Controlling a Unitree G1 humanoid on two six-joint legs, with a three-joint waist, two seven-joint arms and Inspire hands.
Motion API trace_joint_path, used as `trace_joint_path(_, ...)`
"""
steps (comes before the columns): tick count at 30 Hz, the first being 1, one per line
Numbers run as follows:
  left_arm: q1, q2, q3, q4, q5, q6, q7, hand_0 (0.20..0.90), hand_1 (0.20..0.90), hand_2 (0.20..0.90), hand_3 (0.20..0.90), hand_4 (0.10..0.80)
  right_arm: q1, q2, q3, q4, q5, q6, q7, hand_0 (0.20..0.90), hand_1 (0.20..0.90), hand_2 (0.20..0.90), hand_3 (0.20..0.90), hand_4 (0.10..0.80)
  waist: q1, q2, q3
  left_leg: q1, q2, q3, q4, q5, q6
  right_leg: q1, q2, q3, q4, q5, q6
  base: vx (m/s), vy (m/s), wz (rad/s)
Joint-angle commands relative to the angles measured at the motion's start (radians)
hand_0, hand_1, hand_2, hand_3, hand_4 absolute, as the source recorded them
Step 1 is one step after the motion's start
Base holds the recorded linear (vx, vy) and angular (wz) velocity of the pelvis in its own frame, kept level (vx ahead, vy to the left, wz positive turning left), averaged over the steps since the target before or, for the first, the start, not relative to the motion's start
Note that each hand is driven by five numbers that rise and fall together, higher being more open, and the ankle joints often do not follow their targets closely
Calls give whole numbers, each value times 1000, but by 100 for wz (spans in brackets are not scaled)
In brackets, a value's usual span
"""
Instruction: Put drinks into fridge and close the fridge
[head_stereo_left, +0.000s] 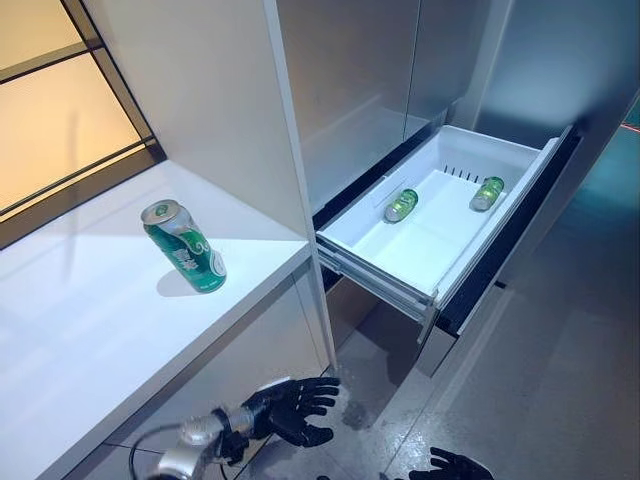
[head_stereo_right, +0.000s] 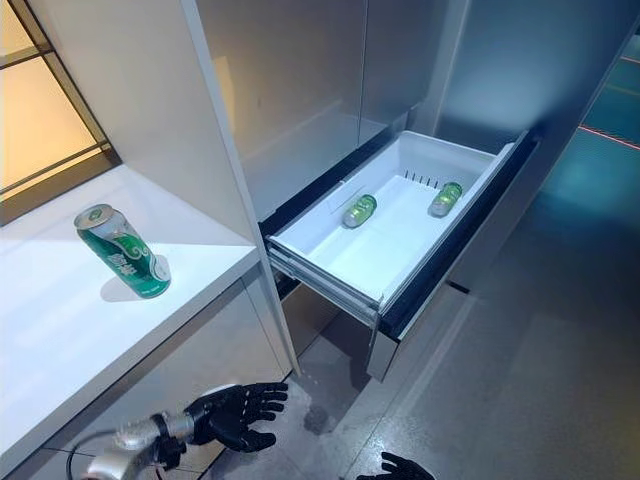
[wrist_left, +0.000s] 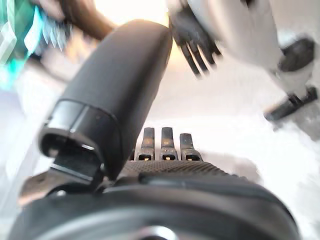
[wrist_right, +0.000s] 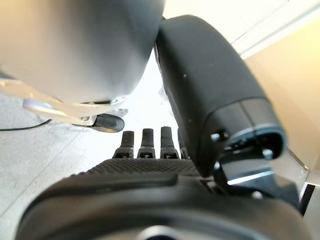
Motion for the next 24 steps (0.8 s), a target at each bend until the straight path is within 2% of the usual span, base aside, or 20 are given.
trace_joint_path(1, -160, -28, 101, -271, -393, 132, -118, 900, 900, 900, 900, 800, -37, -21, 9, 25, 4, -52, 5, 900, 900, 900, 900, 800, 14, -8, -21, -7, -56, 9, 28, -87, 15, -61, 23, 3, 95, -67, 33, 0, 0, 0)
trace_joint_path(3, -159, -53, 144, -419, -537, 153, -104, 900, 900, 900, 900, 800, -28, -10, -2, 42, 1, -73, 0, 900, 900, 900, 900, 800, 22, -10, -25, -3, -57, 0, 23, -91, 18, -53, 23, 7, 87, -68, 33, 5, -42, 3)
trace_joint_path(5, -157, -64, 170, -491, -594, 122, -84, 900, 900, 900, 900, 800, -19, 1, -3, 49, 3, -84, -7, 900, 900, 900, 900, 800, 26, -12, -29, 1, -58, -7, 20, -92, 18, -48, 24, 8, 82, -67, 33, 16, -39, 4)
trace_joint_path(7, -162, -70, 203, -571, -654, 17, -23, 900, 900, 900, 900, 800, -6, 20, 9, 52, 7, -94, -25, 900, 900, 900, 900, 800, 31, -14, -35, 5, -58, -16, 16, -94, 18, -40, 24, 6, 75, -67, 32, 10, -18, 2)
trace_joint_path(9, -173, -63, 232, -613, -743, -58, 42, 900, 900, 900, 900, 800, 3, 29, 18, 58, 10, -103, -33, 900, 900, 900, 900, 800, 34, -14, -40, 10, -59, -24, 14, -95, 18, -32, 25, 4, 70, -69, 31, 16, -9, -1)
trace_joint_path(13, -185, -71, 298, -644, -814, -199, 127, 900, 900, 900, 900, 800, 18, 44, 38, 59, 20, -110, -46, 900, 900, 900, 900, 800, 40, -17, -52, 15, -60, -35, 12, -96, 16, -23, 26, 3, 64, -73, 29, 8, -4, 0)
trace_joint_path(18, -191, -47, 366, -653, -732, -381, 258, 900, 900, 900, 900, 800, 27, 60, 53, 55, 26, -107, -61, 900, 900, 900, 900, 800, 47, -21, -61, 20, -59, -40, 10, -97, 14, -16, 28, 0, 62, -78, 26, 0, 0, 0)
trace_joint_path(21, -198, -20, 413, -652, -593, -488, 393, 900, 900, 900, 900, 800, 31, 64, 58, 61, 28, -111, -60, 900, 900, 900, 900, 800, 51, -23, -68, 21, -57, -42, 8, -97, 13, -14, 31, -2, 63, -85, 23, 6, 0, 1)
trace_joint_path(24, -205, 12, 454, -651, -438, -552, 569, 900, 900, 900, 900, 800, 35, 67, 64, 64, 34, -113, -62, 900, 900, 900, 900, 800, 56, -26, -74, 22, -56, -44, 6, -98, 13, -13, 33, -4, 66, -93, 21, 0, 0, 0)
